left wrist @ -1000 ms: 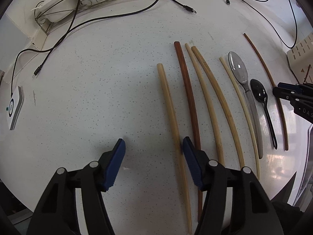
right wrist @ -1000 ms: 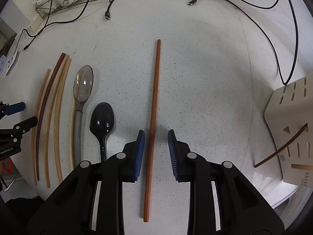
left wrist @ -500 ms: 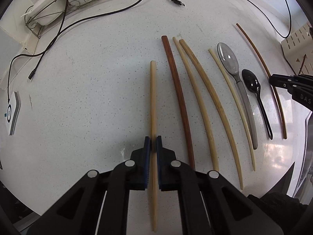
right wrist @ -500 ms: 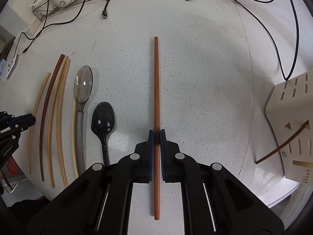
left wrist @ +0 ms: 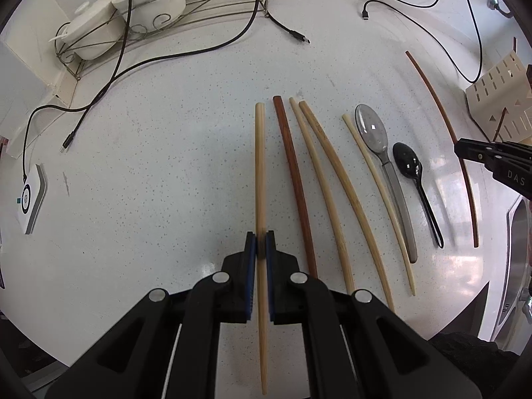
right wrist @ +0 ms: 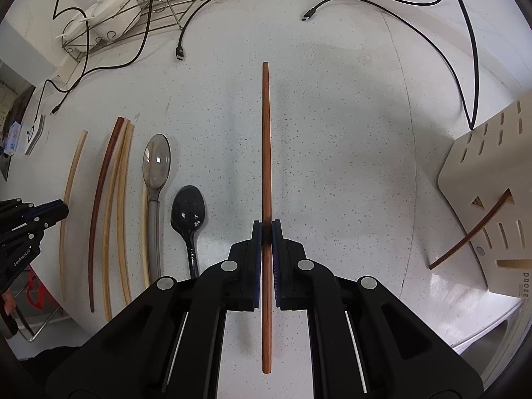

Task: Organize utensils
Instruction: 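Lift both held chopsticks upright toward the beige utensil holder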

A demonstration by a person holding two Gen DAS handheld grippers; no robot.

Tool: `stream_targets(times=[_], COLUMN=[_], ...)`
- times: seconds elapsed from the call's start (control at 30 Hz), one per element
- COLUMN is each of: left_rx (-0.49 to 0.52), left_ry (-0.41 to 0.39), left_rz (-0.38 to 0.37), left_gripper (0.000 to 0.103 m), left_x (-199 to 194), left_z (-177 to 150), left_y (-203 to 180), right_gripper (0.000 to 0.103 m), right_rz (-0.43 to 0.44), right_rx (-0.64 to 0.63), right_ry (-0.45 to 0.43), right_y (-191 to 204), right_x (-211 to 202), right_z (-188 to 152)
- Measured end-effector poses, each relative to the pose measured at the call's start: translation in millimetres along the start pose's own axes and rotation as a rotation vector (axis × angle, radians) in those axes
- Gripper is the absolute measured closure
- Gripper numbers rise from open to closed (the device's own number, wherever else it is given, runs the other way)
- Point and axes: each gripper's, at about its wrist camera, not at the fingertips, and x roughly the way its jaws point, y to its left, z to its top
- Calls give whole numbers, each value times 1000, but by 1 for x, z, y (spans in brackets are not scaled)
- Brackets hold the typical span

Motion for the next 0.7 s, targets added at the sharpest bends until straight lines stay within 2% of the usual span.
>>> stream_targets(times=[0.37,0.7], left_rx=[31,115], left_ry=[-129,-283], left_rz=[-45,-121], left_gripper=[97,97], left_x=[-46,-91], left_z=[20,51], left_y=[-13,-51], right_gripper=[98,98], right_rz=[47,26], right_rx=[94,168], right_ry=[-120,-368], right_y=[-13,-38], right_x=[-37,-104], right_z=[-4,-23])
